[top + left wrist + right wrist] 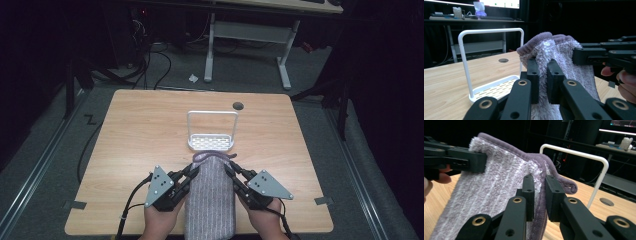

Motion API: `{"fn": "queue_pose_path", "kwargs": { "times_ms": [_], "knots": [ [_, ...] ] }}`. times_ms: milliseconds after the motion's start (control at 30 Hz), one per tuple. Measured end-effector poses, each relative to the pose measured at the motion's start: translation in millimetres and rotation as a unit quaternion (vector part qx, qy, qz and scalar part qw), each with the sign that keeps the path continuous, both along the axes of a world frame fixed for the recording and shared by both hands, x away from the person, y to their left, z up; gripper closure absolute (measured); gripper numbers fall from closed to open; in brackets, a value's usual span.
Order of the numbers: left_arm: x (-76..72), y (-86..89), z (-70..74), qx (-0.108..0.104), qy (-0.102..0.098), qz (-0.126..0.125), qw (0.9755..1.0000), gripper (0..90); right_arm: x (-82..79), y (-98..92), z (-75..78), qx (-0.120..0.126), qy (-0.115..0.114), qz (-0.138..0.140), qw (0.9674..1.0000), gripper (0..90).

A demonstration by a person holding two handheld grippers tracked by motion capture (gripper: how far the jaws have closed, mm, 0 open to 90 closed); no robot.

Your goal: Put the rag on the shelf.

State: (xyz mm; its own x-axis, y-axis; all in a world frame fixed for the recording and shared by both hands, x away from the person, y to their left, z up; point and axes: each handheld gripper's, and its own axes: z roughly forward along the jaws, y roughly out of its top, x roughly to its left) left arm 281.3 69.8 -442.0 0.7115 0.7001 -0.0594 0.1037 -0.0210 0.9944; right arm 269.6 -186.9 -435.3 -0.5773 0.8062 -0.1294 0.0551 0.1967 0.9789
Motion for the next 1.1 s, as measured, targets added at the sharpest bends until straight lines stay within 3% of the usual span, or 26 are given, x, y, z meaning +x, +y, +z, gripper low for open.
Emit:
{"fn": "queue_pose_path", "kwargs": {
  "times_ms": [200,500,833,1100],
  "knots": [
    [8.6,-2.9,11.2,0.004,-0.007,0.008,0.9999,83.7,3.3,0.9,5.3,0.003,-0.001,0.003,1.0,79.9],
    [34.2,-8.0,41.5,-0.001,-0.023,0.007,0.9997,84.1,23.0,0.4,32.2,0.011,-0.027,-0.011,0.9995,79.9],
    [68.5,-9.3,72.8,-0.011,-0.046,0.021,0.9986,84.3,54.0,-5.7,65.3,0.034,-0.039,-0.029,0.9982,79.9],
    [92.2,-12.4,95.4,-0.003,-0.056,0.031,0.998,84.5,76.7,-8.0,88.3,0.037,-0.044,-0.042,0.9974,80.1]
  ]
}}
